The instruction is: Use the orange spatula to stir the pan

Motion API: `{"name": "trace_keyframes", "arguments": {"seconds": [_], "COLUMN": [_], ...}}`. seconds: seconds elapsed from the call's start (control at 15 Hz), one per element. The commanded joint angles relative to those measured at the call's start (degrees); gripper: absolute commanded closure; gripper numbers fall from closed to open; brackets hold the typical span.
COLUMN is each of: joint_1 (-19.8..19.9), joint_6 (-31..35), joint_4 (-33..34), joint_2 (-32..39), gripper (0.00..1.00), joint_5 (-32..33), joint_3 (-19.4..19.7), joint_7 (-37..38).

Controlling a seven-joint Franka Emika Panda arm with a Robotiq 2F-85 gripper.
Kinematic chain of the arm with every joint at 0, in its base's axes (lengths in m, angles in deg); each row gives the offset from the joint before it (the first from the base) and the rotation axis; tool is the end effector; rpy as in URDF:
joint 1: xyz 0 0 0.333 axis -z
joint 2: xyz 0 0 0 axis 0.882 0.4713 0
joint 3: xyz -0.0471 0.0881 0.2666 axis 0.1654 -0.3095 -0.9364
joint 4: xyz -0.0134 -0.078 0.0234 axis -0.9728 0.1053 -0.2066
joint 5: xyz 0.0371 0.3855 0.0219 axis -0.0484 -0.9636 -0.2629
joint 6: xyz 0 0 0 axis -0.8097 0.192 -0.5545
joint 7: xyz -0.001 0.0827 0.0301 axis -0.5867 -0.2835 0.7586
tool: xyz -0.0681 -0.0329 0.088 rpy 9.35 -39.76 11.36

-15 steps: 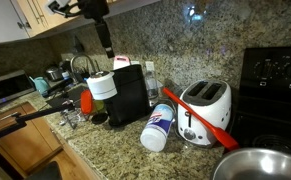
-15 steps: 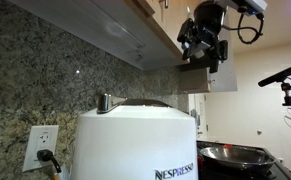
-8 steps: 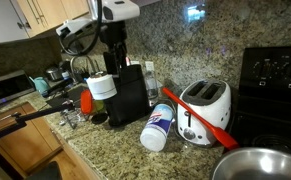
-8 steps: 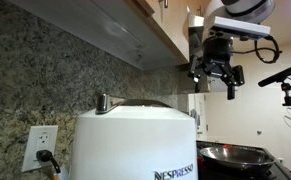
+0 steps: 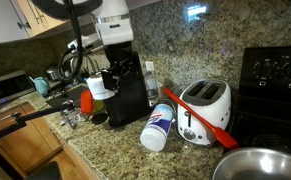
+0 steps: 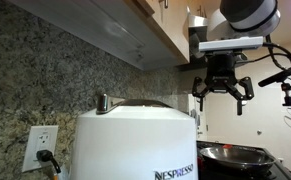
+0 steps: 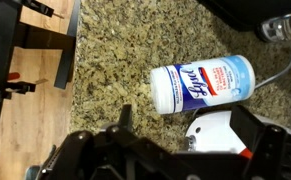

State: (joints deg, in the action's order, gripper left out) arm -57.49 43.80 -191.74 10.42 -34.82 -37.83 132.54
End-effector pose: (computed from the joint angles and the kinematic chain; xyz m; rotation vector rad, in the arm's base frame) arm 0.4874 -0.0145 0.3747 -2.3835 1.7623 0.0370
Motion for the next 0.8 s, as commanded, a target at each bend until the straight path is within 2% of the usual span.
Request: {"name": "trace_keyframes", "arguments": {"seconds": [0.0, 0.4, 0.53, 0.73], "joint_1": [-0.45, -0.58, -0.06, -0.48], "joint_6": [0.98, 1.30, 3.39, 5.04], "joint_4": [-0.31, -0.50, 1.33, 4.95], "joint_2": [0.13, 0.30, 1.50, 3.57], "gripper": [0.00, 0.00, 0.00, 0.00], "joint_5": [0.91, 1.20, 2.53, -1.31], "joint_3": [0.42, 0.46, -0.12, 0.58], "joint_7": [3.33, 3.76, 8.71, 12.26]}}
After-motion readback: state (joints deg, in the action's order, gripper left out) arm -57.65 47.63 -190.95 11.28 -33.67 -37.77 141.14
